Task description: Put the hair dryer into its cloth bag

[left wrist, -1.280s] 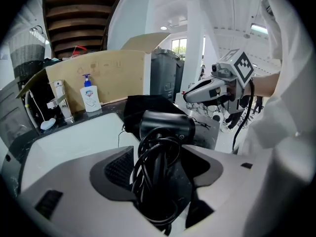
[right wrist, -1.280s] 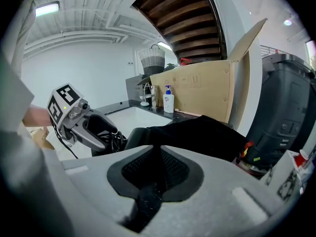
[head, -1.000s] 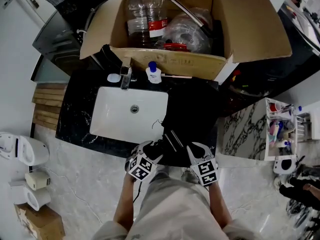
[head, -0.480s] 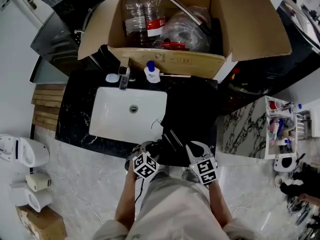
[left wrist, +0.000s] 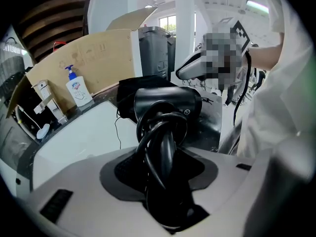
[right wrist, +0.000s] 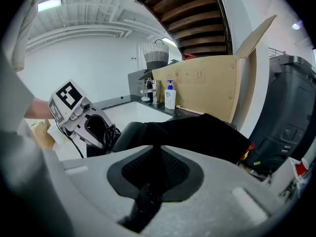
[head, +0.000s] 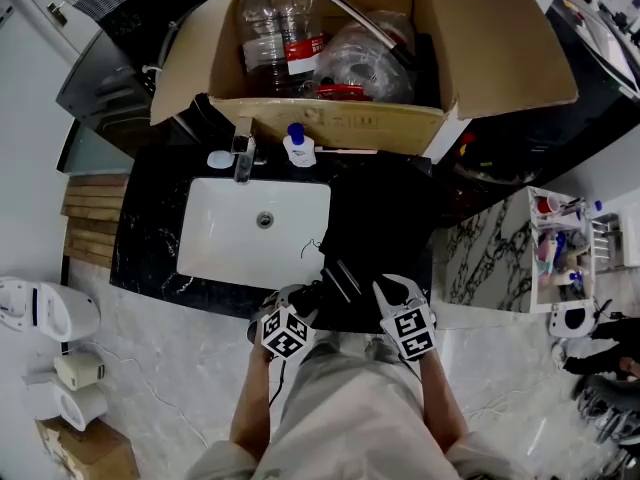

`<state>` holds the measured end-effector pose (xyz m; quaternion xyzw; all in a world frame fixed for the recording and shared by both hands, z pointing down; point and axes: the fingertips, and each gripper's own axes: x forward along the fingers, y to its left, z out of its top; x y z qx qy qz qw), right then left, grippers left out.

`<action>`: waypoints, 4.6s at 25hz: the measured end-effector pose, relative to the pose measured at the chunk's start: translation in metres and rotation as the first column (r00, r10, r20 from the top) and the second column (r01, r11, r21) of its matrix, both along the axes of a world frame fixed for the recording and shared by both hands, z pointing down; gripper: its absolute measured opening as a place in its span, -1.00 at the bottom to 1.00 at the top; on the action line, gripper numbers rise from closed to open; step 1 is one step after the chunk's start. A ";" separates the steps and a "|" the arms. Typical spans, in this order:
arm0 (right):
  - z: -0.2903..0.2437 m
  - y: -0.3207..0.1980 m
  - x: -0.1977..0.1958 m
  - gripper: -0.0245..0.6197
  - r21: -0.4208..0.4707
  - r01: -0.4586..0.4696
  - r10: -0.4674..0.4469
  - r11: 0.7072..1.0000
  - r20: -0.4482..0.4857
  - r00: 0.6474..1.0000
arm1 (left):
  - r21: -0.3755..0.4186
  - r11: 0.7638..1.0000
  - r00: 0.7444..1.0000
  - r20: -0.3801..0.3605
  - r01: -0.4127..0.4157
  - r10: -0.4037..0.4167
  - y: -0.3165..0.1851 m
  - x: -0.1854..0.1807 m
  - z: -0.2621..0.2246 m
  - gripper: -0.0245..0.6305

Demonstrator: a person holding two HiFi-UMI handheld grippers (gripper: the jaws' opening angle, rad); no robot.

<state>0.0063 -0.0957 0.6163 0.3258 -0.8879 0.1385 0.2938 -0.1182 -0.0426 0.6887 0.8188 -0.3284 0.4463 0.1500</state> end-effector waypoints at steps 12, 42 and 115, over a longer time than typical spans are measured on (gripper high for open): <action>0.025 -0.005 -0.014 -0.72 -0.012 0.127 -0.127 0.992 -0.091 0.988 | -0.011 0.999 0.999 -0.018 0.042 -0.042 0.009 -0.013 -0.003 -0.32; 0.024 -0.020 -0.027 -0.84 0.007 0.135 -0.133 0.991 -0.120 0.984 | -0.008 0.998 0.995 -0.078 0.062 -0.063 0.017 -0.023 -0.015 -0.33; -0.027 -0.016 -0.032 -0.84 0.085 0.107 -0.103 0.991 -0.051 0.993 | -0.028 0.993 0.992 -0.054 0.111 -0.113 -0.079 0.059 -0.014 -0.32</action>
